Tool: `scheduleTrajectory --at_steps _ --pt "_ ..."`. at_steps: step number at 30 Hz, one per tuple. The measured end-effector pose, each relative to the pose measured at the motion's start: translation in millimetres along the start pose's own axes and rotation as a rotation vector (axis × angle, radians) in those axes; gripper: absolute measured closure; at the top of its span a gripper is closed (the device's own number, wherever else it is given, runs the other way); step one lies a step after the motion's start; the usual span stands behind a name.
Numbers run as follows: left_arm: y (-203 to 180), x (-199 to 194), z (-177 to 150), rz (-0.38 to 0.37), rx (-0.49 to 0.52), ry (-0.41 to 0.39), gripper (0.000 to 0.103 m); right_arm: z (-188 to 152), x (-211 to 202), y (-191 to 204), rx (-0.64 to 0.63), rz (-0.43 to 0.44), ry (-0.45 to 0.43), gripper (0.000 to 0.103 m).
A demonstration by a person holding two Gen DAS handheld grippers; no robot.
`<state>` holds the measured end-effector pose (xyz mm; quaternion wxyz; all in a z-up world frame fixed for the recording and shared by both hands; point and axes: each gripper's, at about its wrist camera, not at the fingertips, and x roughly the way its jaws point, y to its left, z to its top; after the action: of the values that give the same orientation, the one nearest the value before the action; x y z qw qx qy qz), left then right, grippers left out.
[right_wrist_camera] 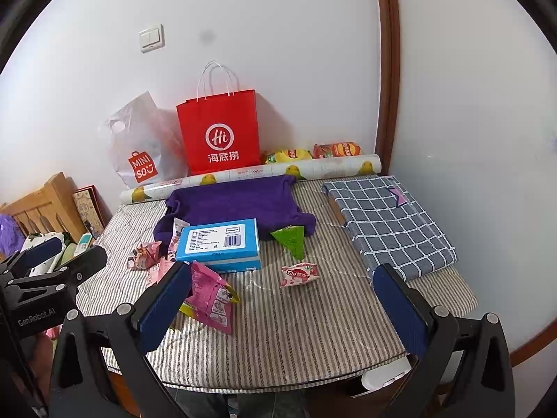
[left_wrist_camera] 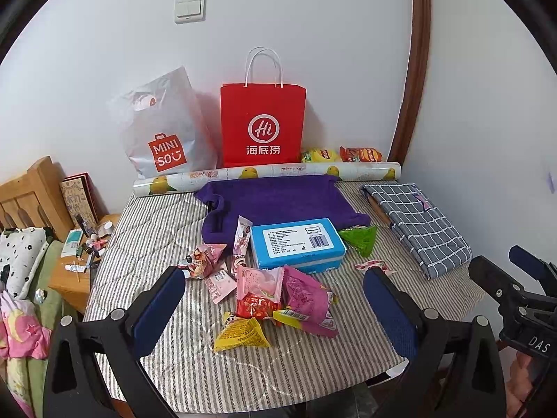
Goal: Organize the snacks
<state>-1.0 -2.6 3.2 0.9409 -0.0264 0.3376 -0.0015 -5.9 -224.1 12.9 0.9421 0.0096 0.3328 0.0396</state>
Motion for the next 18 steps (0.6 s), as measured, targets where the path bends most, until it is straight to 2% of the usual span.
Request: scheduleTrajectory --at_steps 18 --pt "0.3 -2.0 1.1 0.001 -0.001 -0.002 0.0 -2.9 -2.6 2.5 -0.003 0.003 -0.012 0.0"
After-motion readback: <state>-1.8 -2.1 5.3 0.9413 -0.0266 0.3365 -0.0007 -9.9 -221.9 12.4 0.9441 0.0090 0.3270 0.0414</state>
